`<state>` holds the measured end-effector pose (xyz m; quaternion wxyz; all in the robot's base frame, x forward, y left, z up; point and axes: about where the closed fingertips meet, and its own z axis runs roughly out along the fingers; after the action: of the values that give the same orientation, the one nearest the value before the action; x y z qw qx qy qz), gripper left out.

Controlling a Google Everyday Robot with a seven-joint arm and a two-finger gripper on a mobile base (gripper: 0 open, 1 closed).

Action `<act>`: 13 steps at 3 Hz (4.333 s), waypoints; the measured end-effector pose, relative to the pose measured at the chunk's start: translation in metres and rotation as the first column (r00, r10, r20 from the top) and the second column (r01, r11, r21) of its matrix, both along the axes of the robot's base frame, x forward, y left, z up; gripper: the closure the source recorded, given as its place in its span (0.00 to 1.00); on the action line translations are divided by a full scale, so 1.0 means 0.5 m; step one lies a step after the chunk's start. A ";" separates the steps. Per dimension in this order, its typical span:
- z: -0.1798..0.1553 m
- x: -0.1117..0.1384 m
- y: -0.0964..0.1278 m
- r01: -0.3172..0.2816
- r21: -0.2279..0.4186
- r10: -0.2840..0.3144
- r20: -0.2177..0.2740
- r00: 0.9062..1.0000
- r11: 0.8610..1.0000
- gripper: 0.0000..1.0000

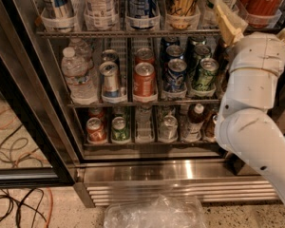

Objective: Pick coke can from top shelf of fridge

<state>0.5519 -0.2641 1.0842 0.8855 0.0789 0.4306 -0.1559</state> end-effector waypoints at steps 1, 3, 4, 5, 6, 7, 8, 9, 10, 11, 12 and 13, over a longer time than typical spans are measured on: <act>0.001 0.000 -0.001 0.001 0.000 -0.001 0.001 1.000 1.000 0.00; 0.001 0.000 -0.001 0.001 0.000 -0.001 0.001 1.000 1.000 0.20; 0.001 0.000 -0.001 0.001 0.000 -0.001 0.001 1.000 1.000 0.25; -0.001 0.003 -0.002 0.006 0.007 -0.006 0.000 1.000 1.000 0.40; -0.003 0.010 -0.004 0.012 0.017 -0.012 -0.002 1.000 1.000 0.36; -0.009 0.022 -0.004 0.017 0.024 -0.017 -0.008 1.000 1.000 0.30; -0.016 0.040 -0.005 0.028 0.040 -0.027 -0.020 0.999 0.999 0.30; -0.011 0.054 -0.022 0.059 0.084 -0.057 -0.019 0.998 0.995 0.34; -0.007 0.056 -0.047 0.096 0.126 -0.095 -0.016 0.995 0.987 0.34; -0.009 0.052 -0.067 0.120 0.141 -0.118 -0.021 0.993 0.983 0.33; -0.009 0.052 -0.068 0.120 0.141 -0.118 -0.022 0.993 0.983 0.33; -0.011 0.052 -0.057 0.084 0.101 -0.081 -0.028 0.996 0.991 0.32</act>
Offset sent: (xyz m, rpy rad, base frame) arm 0.0000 -0.0005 0.0004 0.0002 -0.0008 -0.0011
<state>0.5778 -0.2929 1.0787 0.8678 0.1398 0.4450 -0.1711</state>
